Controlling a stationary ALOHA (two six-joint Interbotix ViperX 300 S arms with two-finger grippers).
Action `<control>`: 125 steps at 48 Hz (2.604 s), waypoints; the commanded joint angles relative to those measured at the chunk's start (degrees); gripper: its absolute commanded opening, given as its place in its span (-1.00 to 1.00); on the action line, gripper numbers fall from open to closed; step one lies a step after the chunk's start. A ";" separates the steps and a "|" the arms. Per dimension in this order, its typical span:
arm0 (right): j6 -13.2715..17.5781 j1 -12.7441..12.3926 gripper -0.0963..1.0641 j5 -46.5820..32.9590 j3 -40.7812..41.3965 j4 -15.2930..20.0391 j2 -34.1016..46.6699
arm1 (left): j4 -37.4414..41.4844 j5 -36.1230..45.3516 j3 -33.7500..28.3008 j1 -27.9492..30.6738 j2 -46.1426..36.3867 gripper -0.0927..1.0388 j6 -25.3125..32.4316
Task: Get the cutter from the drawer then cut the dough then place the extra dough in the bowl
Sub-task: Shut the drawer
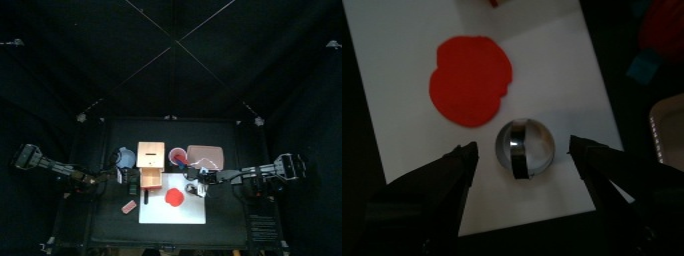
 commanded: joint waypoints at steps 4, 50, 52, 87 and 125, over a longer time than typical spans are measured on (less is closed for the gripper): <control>-0.18 0.97 0.88 -7.47 -5.10 -3.25 2.20 | 1.76 10.46 -5.19 16.00 0.00 0.47 0.26; 0.18 3.52 -0.24 -3.78 -32.17 -8.70 28.92 | 14.06 31.64 -23.99 40.78 23.20 -0.28 0.18; 0.26 3.52 -0.24 -2.29 -33.40 -8.61 29.88 | 14.06 31.82 -24.70 40.87 24.79 -0.28 0.18; 0.26 4.48 -0.24 9.05 -46.58 -11.07 38.94 | 15.47 37.62 -29.09 41.92 33.13 -0.29 0.18; 0.44 0.18 -0.24 18.37 -53.70 -18.54 41.75 | 15.38 37.71 -28.12 41.92 33.57 -0.29 0.18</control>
